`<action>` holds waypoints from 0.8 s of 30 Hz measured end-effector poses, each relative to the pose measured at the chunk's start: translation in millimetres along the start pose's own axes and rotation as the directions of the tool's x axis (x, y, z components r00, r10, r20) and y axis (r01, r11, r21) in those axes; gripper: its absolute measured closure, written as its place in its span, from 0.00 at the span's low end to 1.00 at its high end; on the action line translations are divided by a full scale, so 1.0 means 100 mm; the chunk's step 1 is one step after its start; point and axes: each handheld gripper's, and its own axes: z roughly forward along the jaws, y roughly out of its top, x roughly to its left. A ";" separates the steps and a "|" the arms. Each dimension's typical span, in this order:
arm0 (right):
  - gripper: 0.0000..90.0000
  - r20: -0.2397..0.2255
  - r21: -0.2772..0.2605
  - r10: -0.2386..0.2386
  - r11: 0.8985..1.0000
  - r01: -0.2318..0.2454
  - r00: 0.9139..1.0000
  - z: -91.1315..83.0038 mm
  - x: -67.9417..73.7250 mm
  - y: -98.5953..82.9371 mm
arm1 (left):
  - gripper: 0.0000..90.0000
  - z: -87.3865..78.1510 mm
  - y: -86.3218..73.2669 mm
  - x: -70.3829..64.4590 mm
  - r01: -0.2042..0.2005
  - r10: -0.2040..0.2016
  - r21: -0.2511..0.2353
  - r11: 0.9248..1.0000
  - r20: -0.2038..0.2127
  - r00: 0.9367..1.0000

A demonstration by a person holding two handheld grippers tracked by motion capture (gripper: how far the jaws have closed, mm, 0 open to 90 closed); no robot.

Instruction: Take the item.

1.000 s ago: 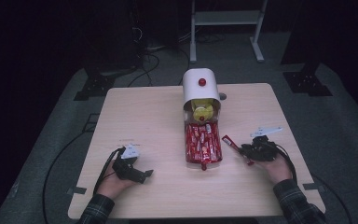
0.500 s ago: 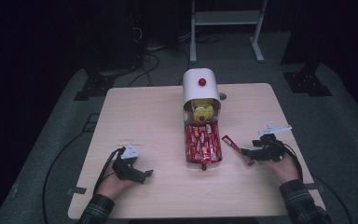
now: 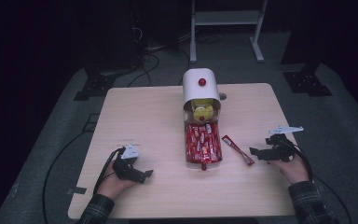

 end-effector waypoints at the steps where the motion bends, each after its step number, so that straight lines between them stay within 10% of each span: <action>1: 0.12 0.023 0.003 0.003 1.000 -0.003 1.000 -0.01 -0.05 -0.02 | 0.00 0.00 0.00 0.00 0.000 0.000 0.000 1.000 0.000 1.000; 24: 0.02 0.129 0.063 0.024 0.997 -0.032 0.991 0.19 -0.32 -0.23 | 0.00 0.00 0.00 0.00 0.002 -0.002 -0.004 1.000 -0.001 1.000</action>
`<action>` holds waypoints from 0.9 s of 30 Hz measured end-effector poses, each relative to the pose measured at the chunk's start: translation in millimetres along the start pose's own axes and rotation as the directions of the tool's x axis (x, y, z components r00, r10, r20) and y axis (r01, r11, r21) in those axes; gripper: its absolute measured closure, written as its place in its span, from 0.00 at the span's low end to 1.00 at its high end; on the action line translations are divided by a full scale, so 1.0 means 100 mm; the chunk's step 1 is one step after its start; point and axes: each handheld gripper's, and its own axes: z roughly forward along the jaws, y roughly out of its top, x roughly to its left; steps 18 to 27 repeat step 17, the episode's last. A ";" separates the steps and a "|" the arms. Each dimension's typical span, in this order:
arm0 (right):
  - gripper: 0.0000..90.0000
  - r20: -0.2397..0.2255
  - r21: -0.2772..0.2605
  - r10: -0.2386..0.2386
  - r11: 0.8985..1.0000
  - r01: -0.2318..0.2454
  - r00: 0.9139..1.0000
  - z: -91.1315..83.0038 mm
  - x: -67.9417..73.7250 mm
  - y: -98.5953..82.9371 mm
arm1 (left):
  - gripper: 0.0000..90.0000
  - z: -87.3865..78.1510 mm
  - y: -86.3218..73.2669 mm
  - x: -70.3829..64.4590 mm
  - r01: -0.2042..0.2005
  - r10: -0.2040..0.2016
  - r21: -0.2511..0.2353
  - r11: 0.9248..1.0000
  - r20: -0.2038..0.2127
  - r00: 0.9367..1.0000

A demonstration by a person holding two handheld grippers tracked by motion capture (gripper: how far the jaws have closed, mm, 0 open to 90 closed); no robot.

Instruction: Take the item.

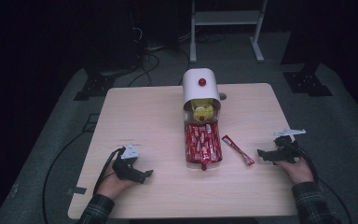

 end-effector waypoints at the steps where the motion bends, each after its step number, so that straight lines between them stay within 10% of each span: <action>1: 0.02 0.010 0.000 -0.009 1.000 0.010 1.000 0.01 0.01 0.00 | 0.00 0.00 0.00 0.00 0.000 0.000 0.000 1.000 0.000 1.000; 27: 0.02 0.007 -0.064 -0.019 0.998 0.020 1.000 0.01 0.01 -0.08 | 0.00 0.00 0.00 0.00 0.001 -0.001 0.000 1.000 0.000 1.000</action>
